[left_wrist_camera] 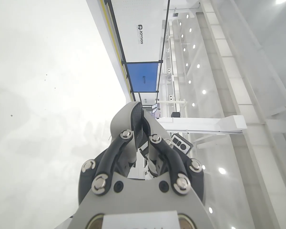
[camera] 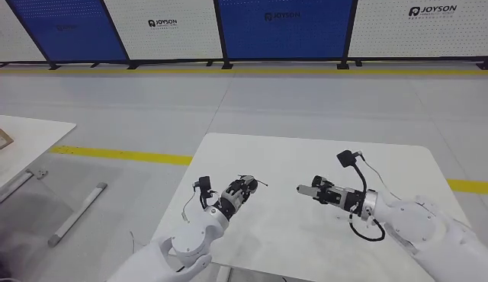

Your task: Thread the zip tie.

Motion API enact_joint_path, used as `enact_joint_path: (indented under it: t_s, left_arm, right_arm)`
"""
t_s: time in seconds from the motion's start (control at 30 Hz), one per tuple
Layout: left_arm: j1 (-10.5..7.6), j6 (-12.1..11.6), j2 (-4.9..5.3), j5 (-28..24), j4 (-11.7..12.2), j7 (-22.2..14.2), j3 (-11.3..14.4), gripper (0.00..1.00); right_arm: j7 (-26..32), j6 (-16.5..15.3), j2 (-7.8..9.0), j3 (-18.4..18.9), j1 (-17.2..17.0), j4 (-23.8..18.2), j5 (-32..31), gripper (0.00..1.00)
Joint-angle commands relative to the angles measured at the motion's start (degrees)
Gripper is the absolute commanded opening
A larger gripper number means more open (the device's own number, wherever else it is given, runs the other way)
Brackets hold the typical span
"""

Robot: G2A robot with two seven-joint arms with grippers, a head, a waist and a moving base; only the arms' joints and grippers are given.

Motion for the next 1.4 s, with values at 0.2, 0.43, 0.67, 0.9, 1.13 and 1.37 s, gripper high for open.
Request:
enact_joint_path:
  t_s: [0.2, 0.43, 0.67, 0.9, 1.13, 1.37]
  left_arm:
    - [1.36, 1.34, -0.51, 1.69, -1.53, -1.43, -0.96, 0.0]
    - [2.06, 2.95, -1.34, 3.15, -4.08, 1.01, -1.09, 0.0]
    - [1.95, 2.69, -1.63, 4.81, -4.05, 3.21, -1.17, 0.0]
    - [2.02, 2.56, -1.73, 4.47, -3.87, 2.78, -1.13, 0.0]
    - [2.48, 4.78, -2.43, 1.29, -4.45, 0.48, -1.92, 0.0]
    - [2.55, 5.4, -3.35, 1.86, -4.4, -0.02, -1.17, 0.0]
  right_arm:
    - [10.99, -0.02, -3.85, 0.16, 1.09, 6.61, 7.44, 1.0]
    - [16.39, -0.02, -10.64, -0.74, 2.5, 13.37, 7.92, 1.0]
    - [17.24, -0.02, -11.16, -0.56, 2.56, 14.35, 8.52, 1.0]
    - [17.24, -0.02, -11.16, -0.56, 2.56, 14.35, 8.52, 1.0]
    - [16.0, -0.02, -11.26, 3.67, -1.0, 11.11, 4.83, 1.0]
    - [22.07, -0.02, -14.54, 8.46, -3.44, 14.85, 8.95, 1.0]
